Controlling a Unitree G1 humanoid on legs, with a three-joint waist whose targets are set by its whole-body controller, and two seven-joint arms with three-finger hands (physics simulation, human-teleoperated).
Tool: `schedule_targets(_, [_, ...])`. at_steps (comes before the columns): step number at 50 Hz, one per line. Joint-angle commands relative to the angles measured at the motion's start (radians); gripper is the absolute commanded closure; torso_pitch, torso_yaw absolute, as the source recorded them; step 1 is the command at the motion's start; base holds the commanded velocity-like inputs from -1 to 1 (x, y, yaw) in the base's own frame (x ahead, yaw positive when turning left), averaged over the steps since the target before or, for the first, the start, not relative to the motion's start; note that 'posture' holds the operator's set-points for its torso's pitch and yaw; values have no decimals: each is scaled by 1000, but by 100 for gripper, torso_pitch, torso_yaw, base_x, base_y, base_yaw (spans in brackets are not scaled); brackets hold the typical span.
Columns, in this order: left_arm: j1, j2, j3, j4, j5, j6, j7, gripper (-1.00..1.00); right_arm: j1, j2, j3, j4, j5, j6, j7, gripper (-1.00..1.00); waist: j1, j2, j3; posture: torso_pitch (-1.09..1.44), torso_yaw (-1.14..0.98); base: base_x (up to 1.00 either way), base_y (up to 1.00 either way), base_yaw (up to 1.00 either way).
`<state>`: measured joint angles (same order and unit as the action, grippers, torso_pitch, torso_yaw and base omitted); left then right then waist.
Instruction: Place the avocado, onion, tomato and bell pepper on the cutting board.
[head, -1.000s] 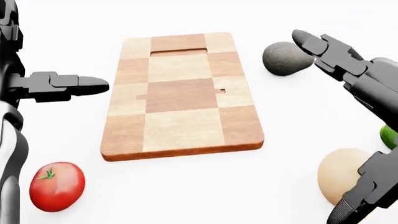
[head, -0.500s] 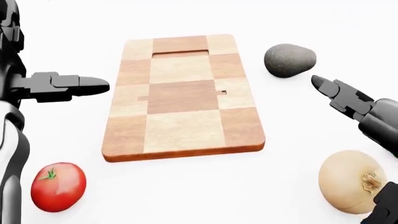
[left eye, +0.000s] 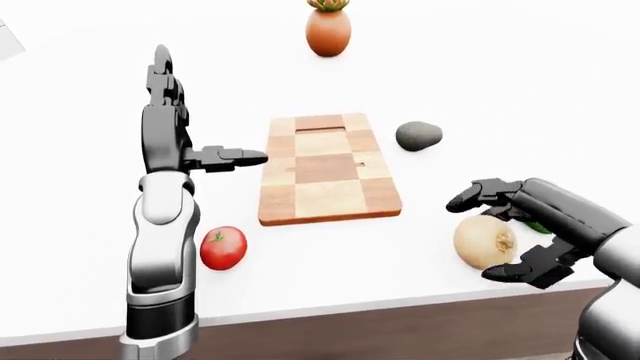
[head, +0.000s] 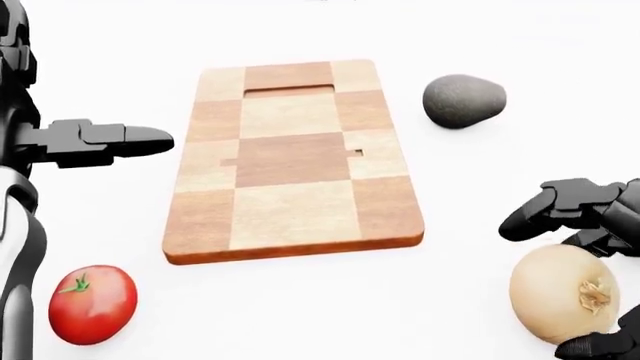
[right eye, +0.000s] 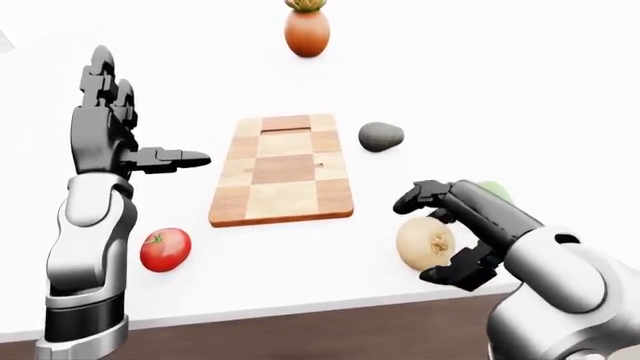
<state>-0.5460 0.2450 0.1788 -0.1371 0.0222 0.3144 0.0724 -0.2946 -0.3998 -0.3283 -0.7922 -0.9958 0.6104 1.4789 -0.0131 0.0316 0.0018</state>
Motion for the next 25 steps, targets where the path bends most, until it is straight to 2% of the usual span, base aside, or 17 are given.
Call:
schedule_targets(1, [-9,10,11,-8,1,-26,3,-100,-17,-6,1,-16,-2,-4,-3,-5,1,-16,-5,0,0,0,0,0])
schedule_targets(7, [-17,13,11,-6,1,-25,4,-100,-22,-2,10,-14,-9,-7,0,4,1,-19,-5,0,0,0,0,0])
schedule_targets(12, [-13,14,12,-10,0,-25,3,-100,-41,-1,21,-5,-19,-6,3,20,1,-20,-5,0,0,0,0,0])
schedule_targets(16, [-8,15,17,-20,-5,-20,3,-100,-79,-1,44,0,-35,4,17,43,0,-18,-5,0,0,0,0,0])
schedule_targets(19, [-2,15,18,-23,-6,-22,2,-100,-106,-1,62,10,-39,4,26,47,-1,-16,-4,0,0,0,0,0])
schedule_targets(25, [1,16,20,-16,-8,-32,4,-100,-314,-41,124,80,-52,35,90,62,-4,-8,-2,0,0,0,0,0])
